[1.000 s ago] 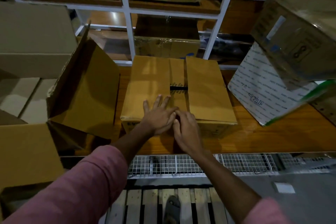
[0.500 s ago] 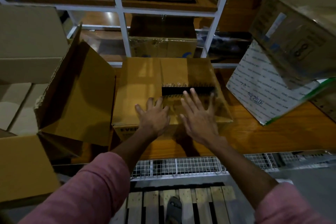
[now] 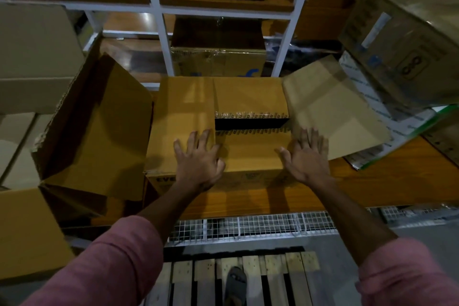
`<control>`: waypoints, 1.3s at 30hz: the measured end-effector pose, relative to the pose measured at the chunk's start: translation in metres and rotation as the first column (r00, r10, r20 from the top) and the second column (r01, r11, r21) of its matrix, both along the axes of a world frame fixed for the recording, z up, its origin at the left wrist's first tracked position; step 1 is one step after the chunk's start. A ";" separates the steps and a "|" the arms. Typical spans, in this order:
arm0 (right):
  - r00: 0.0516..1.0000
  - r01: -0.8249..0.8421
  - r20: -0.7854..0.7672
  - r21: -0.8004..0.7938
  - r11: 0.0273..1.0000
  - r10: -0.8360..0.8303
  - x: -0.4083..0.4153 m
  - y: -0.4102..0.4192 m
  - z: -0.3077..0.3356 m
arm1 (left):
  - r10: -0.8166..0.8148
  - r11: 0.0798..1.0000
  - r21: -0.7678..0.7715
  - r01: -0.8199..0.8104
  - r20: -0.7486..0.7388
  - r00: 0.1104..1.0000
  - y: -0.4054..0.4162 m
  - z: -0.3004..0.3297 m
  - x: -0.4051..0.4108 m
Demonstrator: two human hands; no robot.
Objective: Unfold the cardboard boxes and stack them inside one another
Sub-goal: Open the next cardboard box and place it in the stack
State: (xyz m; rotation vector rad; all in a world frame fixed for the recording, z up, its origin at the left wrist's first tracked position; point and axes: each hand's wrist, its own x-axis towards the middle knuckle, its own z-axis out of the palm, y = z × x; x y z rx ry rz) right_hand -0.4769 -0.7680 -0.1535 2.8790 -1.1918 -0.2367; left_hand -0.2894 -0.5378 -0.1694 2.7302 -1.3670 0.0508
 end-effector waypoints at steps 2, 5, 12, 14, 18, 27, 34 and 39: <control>1.000 -0.001 0.017 -0.007 1.000 0.001 -0.004 -0.002 -0.002 | 0.004 1.000 -0.001 -0.004 -0.012 1.000 0.000 0.001 -0.001; 1.000 -0.010 0.020 -0.029 1.000 0.010 -0.008 -0.005 -0.006 | 0.006 1.000 0.019 -0.006 -0.021 1.000 -0.002 0.003 -0.003; 0.954 -0.217 0.220 0.034 0.976 0.205 0.021 0.032 -0.006 | -0.040 0.994 0.095 0.049 -0.091 0.995 -0.010 0.017 -0.004; 0.896 -0.355 0.352 0.203 0.913 0.270 0.044 0.062 -0.005 | -0.200 0.969 0.144 0.203 -0.035 0.979 -0.015 0.029 -0.003; 0.857 -0.437 0.420 0.283 0.854 0.299 0.082 0.106 -0.005 | -0.477 0.850 0.319 0.419 0.131 0.869 -0.015 0.069 0.004; 0.956 -0.272 0.158 0.148 0.951 0.248 0.079 0.112 -0.013 | 0.058 0.886 0.403 -0.228 0.392 0.918 0.039 0.133 0.041; 0.961 -0.268 0.106 0.135 0.954 0.255 0.075 0.115 -0.008 | 0.298 0.875 0.396 -0.279 0.013 0.954 0.091 0.071 0.066; 0.965 -0.261 0.081 0.144 0.955 0.251 0.080 0.111 -0.010 | 0.255 0.901 0.345 -0.263 0.070 0.964 0.105 0.050 0.059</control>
